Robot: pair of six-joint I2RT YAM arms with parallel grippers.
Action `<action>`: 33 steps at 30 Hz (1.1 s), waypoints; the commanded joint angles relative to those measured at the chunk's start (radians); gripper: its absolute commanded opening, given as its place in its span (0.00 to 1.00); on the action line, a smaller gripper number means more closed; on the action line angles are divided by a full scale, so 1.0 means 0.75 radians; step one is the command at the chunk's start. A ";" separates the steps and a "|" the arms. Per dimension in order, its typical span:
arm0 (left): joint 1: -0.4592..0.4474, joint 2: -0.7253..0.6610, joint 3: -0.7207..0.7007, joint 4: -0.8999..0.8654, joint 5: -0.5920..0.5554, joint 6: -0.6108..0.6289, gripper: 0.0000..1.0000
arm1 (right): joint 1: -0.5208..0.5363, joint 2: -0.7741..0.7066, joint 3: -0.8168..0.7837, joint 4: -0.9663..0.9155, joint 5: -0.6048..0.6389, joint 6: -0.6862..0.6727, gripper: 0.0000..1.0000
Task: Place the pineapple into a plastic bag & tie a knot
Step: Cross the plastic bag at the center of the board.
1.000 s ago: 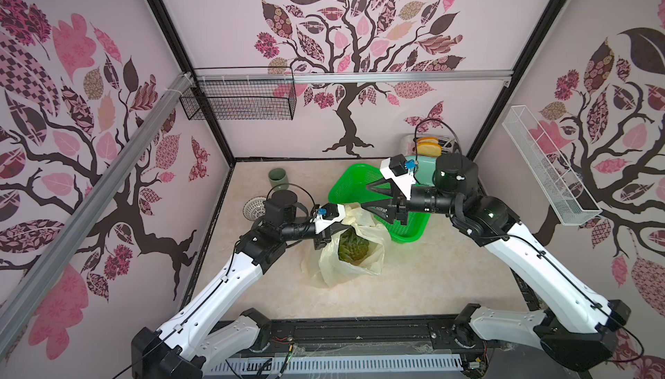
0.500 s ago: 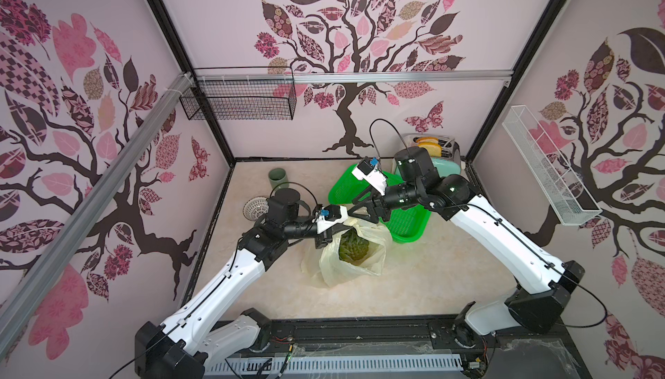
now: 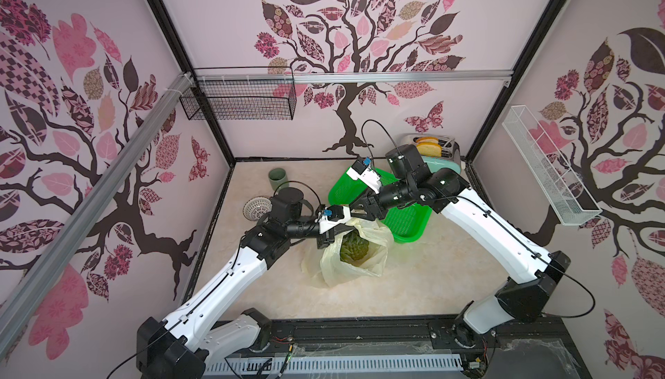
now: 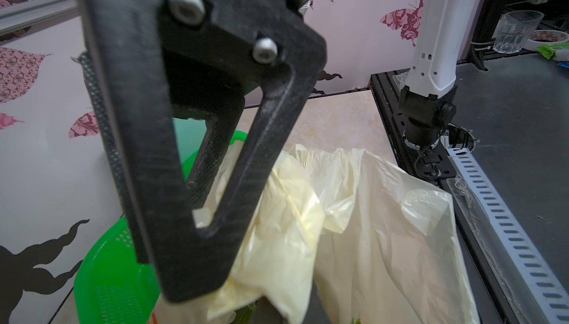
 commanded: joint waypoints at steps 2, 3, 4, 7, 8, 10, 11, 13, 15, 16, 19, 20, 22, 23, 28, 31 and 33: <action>-0.007 0.008 0.033 -0.010 -0.004 0.020 0.00 | 0.008 0.000 0.055 -0.043 0.001 -0.008 0.29; -0.008 0.008 0.033 -0.011 -0.006 0.020 0.00 | 0.009 0.000 0.056 -0.047 0.001 -0.013 0.26; -0.008 0.011 0.033 -0.012 -0.007 0.020 0.00 | 0.010 0.001 0.061 -0.051 0.001 -0.015 0.22; -0.007 0.013 0.033 -0.014 -0.006 0.017 0.00 | 0.010 0.000 0.061 -0.050 -0.004 -0.017 0.13; -0.009 0.012 0.033 -0.015 -0.009 0.012 0.00 | 0.009 0.000 0.061 -0.048 -0.010 -0.017 0.10; -0.013 0.016 0.035 -0.028 -0.009 0.011 0.00 | 0.009 0.000 0.061 -0.053 -0.017 -0.030 0.05; -0.012 0.017 0.038 -0.035 -0.008 0.012 0.00 | 0.010 0.002 0.063 -0.059 -0.021 -0.037 0.03; -0.014 0.016 0.036 -0.036 -0.019 0.006 0.00 | 0.010 0.006 0.068 -0.061 -0.026 -0.036 0.00; -0.014 0.011 0.033 -0.025 -0.044 -0.009 0.06 | 0.009 0.006 0.065 -0.052 -0.028 -0.024 0.00; -0.013 0.008 0.028 -0.015 -0.056 -0.022 0.12 | 0.009 0.005 0.060 -0.045 -0.024 -0.016 0.00; -0.014 -0.024 0.001 0.028 -0.106 -0.064 0.26 | 0.008 -0.002 0.042 -0.020 -0.013 -0.001 0.00; -0.014 -0.040 -0.014 0.044 -0.126 -0.082 0.30 | 0.008 -0.006 0.036 -0.012 -0.010 0.004 0.00; -0.013 -0.074 -0.039 0.065 -0.161 -0.108 0.36 | 0.008 -0.006 0.030 -0.005 -0.011 0.007 0.00; -0.013 -0.093 -0.055 0.076 -0.177 -0.122 0.37 | 0.009 -0.007 0.028 -0.003 -0.010 0.011 0.00; -0.013 -0.194 -0.115 0.122 -0.242 -0.181 0.45 | 0.010 -0.005 0.028 -0.002 -0.004 0.014 0.00; -0.016 -0.242 -0.136 0.124 -0.243 -0.201 0.50 | 0.009 -0.003 0.027 0.003 -0.003 0.018 0.00; -0.018 -0.261 -0.140 0.115 -0.193 -0.209 0.57 | 0.008 -0.002 0.025 0.002 -0.004 0.017 0.00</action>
